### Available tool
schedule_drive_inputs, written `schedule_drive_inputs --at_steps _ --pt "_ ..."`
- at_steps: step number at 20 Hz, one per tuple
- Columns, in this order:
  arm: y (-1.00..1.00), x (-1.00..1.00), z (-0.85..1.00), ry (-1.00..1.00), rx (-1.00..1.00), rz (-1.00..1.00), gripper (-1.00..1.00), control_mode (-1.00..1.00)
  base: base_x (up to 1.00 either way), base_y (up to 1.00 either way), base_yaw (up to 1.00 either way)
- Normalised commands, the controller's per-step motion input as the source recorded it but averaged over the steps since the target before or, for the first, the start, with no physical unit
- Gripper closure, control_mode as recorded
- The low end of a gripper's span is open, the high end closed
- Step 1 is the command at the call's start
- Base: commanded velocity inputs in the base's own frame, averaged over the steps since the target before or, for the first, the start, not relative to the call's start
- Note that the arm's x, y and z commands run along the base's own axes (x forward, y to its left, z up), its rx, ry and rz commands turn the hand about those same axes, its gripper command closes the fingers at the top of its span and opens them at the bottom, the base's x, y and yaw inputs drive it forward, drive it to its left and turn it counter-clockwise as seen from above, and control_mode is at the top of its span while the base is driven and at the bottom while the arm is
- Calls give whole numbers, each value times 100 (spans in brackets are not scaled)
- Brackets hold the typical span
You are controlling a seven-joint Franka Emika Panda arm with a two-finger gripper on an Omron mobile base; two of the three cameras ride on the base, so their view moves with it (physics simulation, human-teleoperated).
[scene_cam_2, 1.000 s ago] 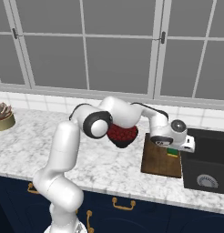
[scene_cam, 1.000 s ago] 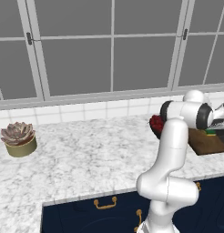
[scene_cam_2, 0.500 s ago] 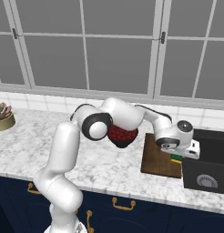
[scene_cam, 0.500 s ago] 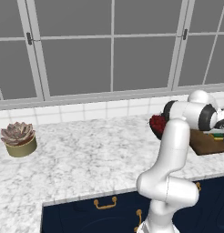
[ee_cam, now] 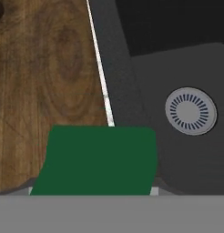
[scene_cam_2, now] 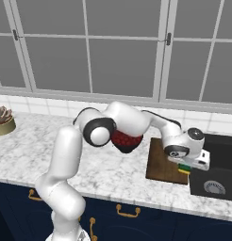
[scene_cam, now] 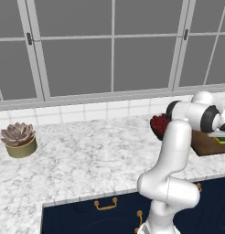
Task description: Pick up the sponge from the counter and clean the cutting board by briefly scrubbing or pressing down on the cutting board. Once finished, release the sponge.
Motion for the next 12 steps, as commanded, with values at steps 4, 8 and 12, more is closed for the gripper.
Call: schedule_drive_inputs --at_steps 4,8,12 --pt "53 -100 -41 -4 -3 4 100 -100 0 0 0" --pt "100 -94 -64 0 -14 13 100 -100 0 0 0" --pt "77 -27 7 -8 -6 10 100 -100 0 0 0"
